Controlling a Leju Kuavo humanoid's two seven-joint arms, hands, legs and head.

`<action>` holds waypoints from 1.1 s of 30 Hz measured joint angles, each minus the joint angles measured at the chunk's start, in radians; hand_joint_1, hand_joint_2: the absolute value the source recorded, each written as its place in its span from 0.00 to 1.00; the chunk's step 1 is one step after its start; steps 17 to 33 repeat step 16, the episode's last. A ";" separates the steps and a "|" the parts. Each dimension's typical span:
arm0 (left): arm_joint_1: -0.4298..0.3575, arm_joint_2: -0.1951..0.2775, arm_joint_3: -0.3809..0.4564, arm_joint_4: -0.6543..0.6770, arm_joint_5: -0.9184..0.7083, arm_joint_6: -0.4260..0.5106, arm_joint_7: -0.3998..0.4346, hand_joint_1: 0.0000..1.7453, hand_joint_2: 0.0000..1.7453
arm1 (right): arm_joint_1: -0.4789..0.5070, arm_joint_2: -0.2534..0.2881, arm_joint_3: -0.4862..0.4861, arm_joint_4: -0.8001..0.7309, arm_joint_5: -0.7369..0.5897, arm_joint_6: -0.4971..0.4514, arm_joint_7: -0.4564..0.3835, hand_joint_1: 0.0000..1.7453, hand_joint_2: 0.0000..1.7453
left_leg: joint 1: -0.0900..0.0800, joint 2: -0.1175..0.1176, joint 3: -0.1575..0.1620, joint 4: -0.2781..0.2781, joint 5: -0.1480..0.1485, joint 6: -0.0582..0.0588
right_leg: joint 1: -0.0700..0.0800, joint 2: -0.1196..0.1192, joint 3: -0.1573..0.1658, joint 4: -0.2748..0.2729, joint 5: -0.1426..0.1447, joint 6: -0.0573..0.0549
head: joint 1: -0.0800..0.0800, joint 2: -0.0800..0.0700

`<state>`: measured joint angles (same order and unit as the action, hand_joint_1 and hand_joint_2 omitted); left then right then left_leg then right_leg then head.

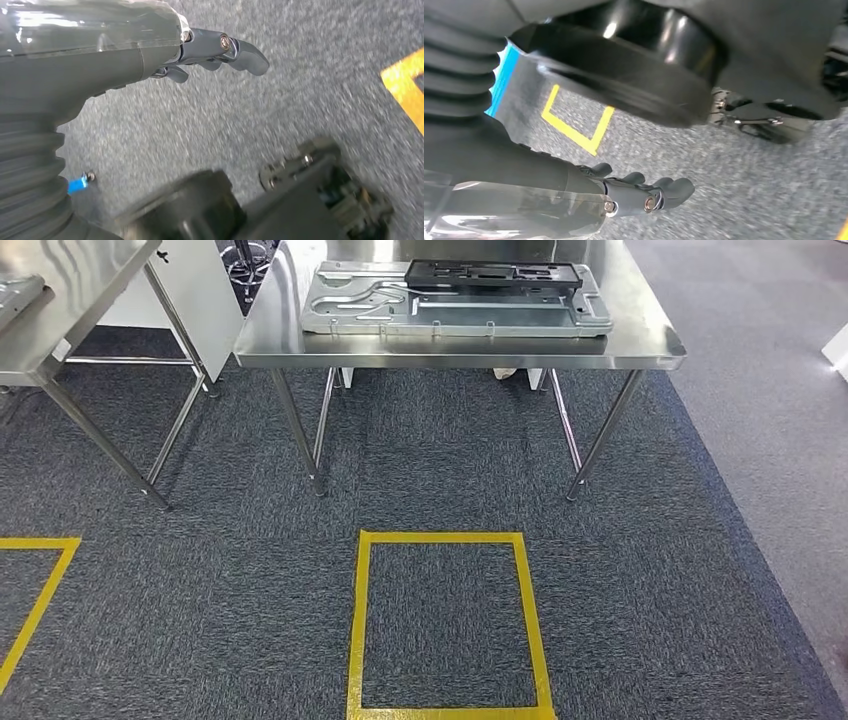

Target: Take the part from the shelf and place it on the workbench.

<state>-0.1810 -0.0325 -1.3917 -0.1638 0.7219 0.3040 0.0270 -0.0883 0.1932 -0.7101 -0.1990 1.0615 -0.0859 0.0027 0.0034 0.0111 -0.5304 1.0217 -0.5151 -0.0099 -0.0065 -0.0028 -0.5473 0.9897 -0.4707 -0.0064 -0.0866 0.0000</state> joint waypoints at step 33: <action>0.136 0.008 0.402 -0.013 -0.214 -0.089 -0.010 0.00 0.00 | 0.023 -0.048 0.200 -0.091 -0.316 0.023 -0.002 0.00 0.00 | 0.009 -0.005 -0.003 -0.014 0.025 0.030 | 0.006 0.004 -0.020 0.046 -0.029 0.033 | 0.000 0.000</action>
